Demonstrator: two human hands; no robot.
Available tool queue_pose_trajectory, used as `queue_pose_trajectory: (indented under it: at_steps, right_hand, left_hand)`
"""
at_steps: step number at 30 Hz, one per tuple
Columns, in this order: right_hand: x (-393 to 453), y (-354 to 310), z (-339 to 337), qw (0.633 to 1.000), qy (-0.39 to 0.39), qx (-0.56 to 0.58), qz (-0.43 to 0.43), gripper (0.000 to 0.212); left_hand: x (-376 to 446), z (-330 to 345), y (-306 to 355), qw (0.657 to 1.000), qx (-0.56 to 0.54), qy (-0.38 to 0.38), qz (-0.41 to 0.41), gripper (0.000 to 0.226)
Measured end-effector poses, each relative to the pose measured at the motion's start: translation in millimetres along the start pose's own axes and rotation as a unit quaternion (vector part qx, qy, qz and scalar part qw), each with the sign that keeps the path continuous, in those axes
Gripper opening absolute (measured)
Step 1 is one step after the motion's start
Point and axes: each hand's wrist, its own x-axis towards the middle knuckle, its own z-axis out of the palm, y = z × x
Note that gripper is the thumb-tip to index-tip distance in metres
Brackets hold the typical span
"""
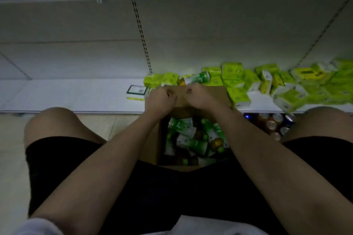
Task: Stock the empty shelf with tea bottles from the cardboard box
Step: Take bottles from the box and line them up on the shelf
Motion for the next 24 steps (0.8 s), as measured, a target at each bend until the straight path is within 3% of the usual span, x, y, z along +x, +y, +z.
queue_pose_trajectory:
  at_steps: [6, 11, 13, 16, 20, 24]
  right_hand:
    - [-31.2, 103.4, 72.5, 0.982, -0.116, 0.047, 0.14, 0.039]
    - [-36.9, 151.7, 99.2, 0.959, -0.145, 0.038, 0.242, 0.03]
    - [-28.8, 155.0, 104.9, 0.953, -0.165, 0.052, 0.247, 0.034]
    - [-21.6, 156.8, 116.5, 0.954, -0.171, 0.052, 0.241, 0.018]
    - [-12.2, 166.3, 136.5, 0.968, -0.163, 0.022, 0.189, 0.028]
    - [22.1, 179.6, 153.2, 0.974, -0.113, 0.032, 0.193, 0.033]
  left_hand:
    - [-30.5, 79.0, -57.2, 0.991, 0.048, -0.116, -0.036, 0.023]
    - [-23.9, 116.6, -81.8, 0.966, 0.083, -0.238, -0.063, 0.029]
    - [-12.9, 127.3, -85.7, 0.963, 0.07, -0.246, -0.084, 0.033]
    - [-6.7, 144.1, -98.7, 0.958, 0.039, -0.247, -0.143, 0.037]
    - [0.0, 173.5, -114.2, 0.939, -0.012, -0.254, -0.233, 0.045]
    - [21.8, 206.3, -111.2, 0.886, -0.148, -0.213, -0.383, 0.066]
